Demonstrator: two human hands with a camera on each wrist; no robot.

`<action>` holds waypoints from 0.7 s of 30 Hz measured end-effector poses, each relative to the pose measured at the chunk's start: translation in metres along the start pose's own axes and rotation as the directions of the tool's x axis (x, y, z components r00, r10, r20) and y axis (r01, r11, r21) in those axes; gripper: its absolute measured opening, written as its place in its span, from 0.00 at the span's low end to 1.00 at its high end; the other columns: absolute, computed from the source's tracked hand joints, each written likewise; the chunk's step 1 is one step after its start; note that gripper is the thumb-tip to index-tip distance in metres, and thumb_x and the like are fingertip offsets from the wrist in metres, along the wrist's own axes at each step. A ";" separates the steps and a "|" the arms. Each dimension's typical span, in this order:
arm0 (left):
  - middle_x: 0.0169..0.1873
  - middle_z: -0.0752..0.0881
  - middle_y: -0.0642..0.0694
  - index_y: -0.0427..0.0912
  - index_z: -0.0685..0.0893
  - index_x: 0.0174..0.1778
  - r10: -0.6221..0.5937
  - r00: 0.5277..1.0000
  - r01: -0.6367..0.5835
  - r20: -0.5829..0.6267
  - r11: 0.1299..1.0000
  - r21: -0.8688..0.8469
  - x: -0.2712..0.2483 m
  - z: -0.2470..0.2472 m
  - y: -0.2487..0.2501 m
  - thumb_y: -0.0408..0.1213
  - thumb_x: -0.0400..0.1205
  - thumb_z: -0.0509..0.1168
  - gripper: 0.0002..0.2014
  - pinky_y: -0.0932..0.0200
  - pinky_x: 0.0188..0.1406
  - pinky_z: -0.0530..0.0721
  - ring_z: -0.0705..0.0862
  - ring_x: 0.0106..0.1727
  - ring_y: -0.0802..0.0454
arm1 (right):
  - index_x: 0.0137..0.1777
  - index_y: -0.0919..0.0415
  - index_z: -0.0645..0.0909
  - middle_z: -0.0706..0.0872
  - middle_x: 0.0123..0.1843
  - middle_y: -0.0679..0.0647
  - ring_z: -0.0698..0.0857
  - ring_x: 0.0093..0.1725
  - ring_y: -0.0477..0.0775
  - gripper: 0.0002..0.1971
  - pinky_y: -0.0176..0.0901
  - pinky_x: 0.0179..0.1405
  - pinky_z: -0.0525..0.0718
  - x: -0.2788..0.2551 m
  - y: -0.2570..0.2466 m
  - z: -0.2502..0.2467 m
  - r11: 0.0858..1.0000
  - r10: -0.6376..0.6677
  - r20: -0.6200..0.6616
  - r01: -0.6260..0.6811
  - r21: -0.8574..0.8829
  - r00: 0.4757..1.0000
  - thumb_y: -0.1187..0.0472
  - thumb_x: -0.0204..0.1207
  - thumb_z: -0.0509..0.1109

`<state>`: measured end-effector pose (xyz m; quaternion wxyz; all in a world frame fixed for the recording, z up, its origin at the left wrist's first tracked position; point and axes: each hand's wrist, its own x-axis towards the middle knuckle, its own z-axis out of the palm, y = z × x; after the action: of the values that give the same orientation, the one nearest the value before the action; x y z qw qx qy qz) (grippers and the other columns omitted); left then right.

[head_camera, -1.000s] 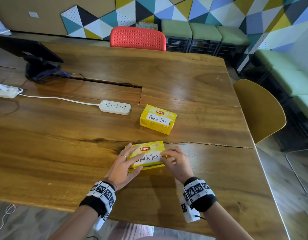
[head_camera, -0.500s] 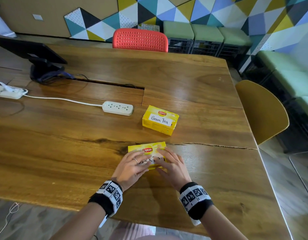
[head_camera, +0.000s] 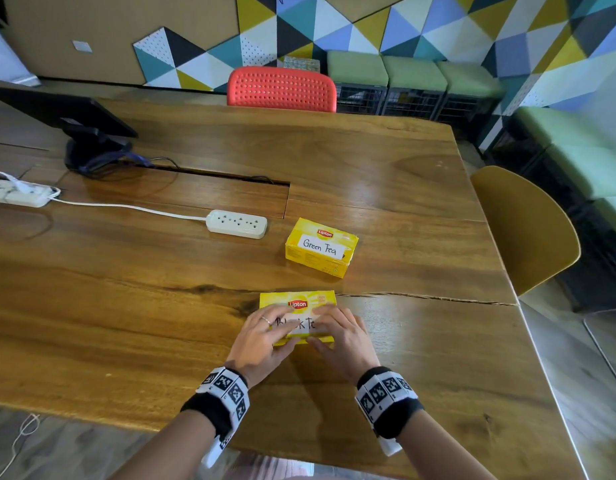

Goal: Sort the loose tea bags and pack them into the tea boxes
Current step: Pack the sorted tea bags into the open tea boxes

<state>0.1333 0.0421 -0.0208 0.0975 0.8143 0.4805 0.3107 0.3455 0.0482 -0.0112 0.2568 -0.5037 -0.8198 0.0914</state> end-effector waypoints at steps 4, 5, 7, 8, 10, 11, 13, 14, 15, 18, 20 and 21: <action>0.73 0.76 0.50 0.54 0.86 0.63 -0.028 1.000 0.028 0.000 0.999 0.027 -0.010 -0.007 -0.008 0.56 0.84 0.58 0.19 0.46 0.78 0.62 0.70 0.76 0.50 | 0.69 0.49 0.73 0.79 0.69 0.48 0.78 0.66 0.52 0.23 0.51 0.55 0.82 0.001 -0.004 -0.006 0.997 -0.017 0.018 0.018 -0.071 1.000 0.41 0.78 0.63; 0.72 0.77 0.50 0.54 0.87 0.62 0.007 1.000 -0.007 0.002 1.000 0.030 -0.012 -0.008 -0.009 0.53 0.84 0.59 0.17 0.46 0.78 0.62 0.71 0.76 0.50 | 0.72 0.50 0.73 0.77 0.72 0.49 0.75 0.71 0.53 0.23 0.52 0.59 0.80 0.000 -0.004 -0.006 0.995 -0.036 0.030 0.039 -0.094 0.999 0.43 0.79 0.62; 0.70 0.80 0.52 0.52 0.88 0.59 0.062 0.998 -0.062 0.003 0.998 0.026 -0.015 -0.005 -0.011 0.48 0.84 0.61 0.14 0.46 0.77 0.65 0.72 0.75 0.51 | 0.73 0.50 0.74 0.75 0.77 0.48 0.69 0.78 0.52 0.22 0.56 0.64 0.79 -0.006 -0.002 -0.001 0.987 -0.058 0.050 0.064 -0.146 0.997 0.47 0.81 0.59; 0.69 0.81 0.52 0.51 0.89 0.58 0.063 0.998 -0.063 -0.006 0.998 0.003 -0.014 -0.003 -0.010 0.46 0.84 0.62 0.13 0.48 0.76 0.68 0.73 0.75 0.51 | 0.73 0.50 0.75 0.73 0.78 0.47 0.66 0.79 0.50 0.21 0.59 0.64 0.78 -0.009 0.000 0.002 0.985 -0.050 0.052 0.058 -0.164 0.997 0.49 0.81 0.59; 0.67 0.82 0.54 0.50 0.89 0.58 0.007 0.999 -0.009 -0.032 0.996 -0.085 -0.009 -0.002 -0.006 0.44 0.83 0.63 0.12 0.55 0.74 0.71 0.74 0.74 0.54 | 0.71 0.49 0.76 0.72 0.79 0.44 0.65 0.80 0.48 0.20 0.62 0.65 0.78 -0.013 0.003 0.007 0.986 -0.017 0.042 0.024 -0.163 0.999 0.52 0.80 0.60; 0.66 0.83 0.56 0.50 0.90 0.57 -0.036 0.999 0.031 -0.039 0.992 -0.123 -0.006 -0.001 -0.003 0.44 0.83 0.63 0.12 0.58 0.72 0.73 0.74 0.73 0.57 | 0.70 0.49 0.78 0.71 0.79 0.43 0.65 0.80 0.47 0.20 0.63 0.64 0.78 -0.012 0.005 0.008 0.989 0.003 0.038 0.003 -0.146 0.999 0.55 0.79 0.64; 0.63 0.84 0.58 0.49 0.90 0.55 -0.094 0.993 0.082 -0.068 0.984 -0.158 0.002 0.000 0.002 0.42 0.82 0.65 0.11 0.59 0.68 0.77 0.76 0.69 0.60 | 0.68 0.50 0.80 0.71 0.79 0.41 0.66 0.80 0.48 0.21 0.63 0.63 0.81 -0.009 0.007 0.008 0.996 0.030 0.012 -0.028 -0.090 0.999 0.59 0.75 0.72; 0.62 0.84 0.59 0.49 0.90 0.54 -0.123 0.990 0.110 -0.075 0.980 -0.165 0.006 0.002 0.003 0.40 0.81 0.67 0.09 0.58 0.66 0.79 0.77 0.68 0.61 | 0.67 0.50 0.81 0.72 0.78 0.40 0.68 0.80 0.49 0.20 0.62 0.62 0.83 -0.006 0.007 0.008 0.998 0.045 -0.007 -0.045 -0.050 0.999 0.61 0.74 0.75; 0.61 0.84 0.60 0.50 0.90 0.54 -0.158 0.985 0.144 -0.072 0.975 -0.169 0.009 0.003 0.004 0.38 0.79 0.70 0.09 0.57 0.65 0.79 0.77 0.68 0.62 | 0.65 0.51 0.82 0.74 0.77 0.41 0.70 0.79 0.50 0.19 0.60 0.59 0.84 -0.003 0.008 0.007 0.998 0.062 -0.019 -0.062 -0.012 0.998 0.61 0.74 0.76; 0.61 0.84 0.61 0.50 0.89 0.54 -0.218 0.975 0.210 -0.035 0.964 -0.166 0.015 0.003 0.006 0.32 0.77 0.73 0.13 0.55 0.66 0.79 0.75 0.68 0.64 | 0.63 0.51 0.84 0.77 0.74 0.42 0.72 0.78 0.51 0.20 0.59 0.55 0.87 0.002 0.011 0.006 0.994 0.097 -0.016 -0.096 0.047 0.995 0.63 0.71 0.78; 0.65 0.81 0.59 0.50 0.88 0.58 -0.215 0.976 0.215 0.013 0.967 -0.134 0.015 -0.001 0.007 0.32 0.77 0.72 0.15 0.54 0.68 0.79 0.73 0.70 0.63 | 0.66 0.53 0.82 0.77 0.75 0.43 0.71 0.78 0.50 0.24 0.61 0.57 0.86 0.004 0.013 0.004 0.993 0.095 -0.004 -0.094 0.065 0.995 0.63 0.69 0.78; 0.68 0.79 0.58 0.51 0.86 0.62 -0.197 0.980 0.199 0.030 0.974 -0.109 0.016 -0.005 0.010 0.33 0.77 0.71 0.17 0.55 0.69 0.78 0.72 0.71 0.61 | 0.68 0.54 0.80 0.78 0.75 0.45 0.71 0.78 0.51 0.25 0.61 0.60 0.84 0.006 0.010 -0.001 0.994 0.085 0.003 -0.085 0.063 0.996 0.62 0.69 0.76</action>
<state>0.1435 0.0498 -0.0056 0.1778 0.7586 0.5401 0.3181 0.3518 0.0577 -0.0124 0.2684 -0.5298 -0.7942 0.1282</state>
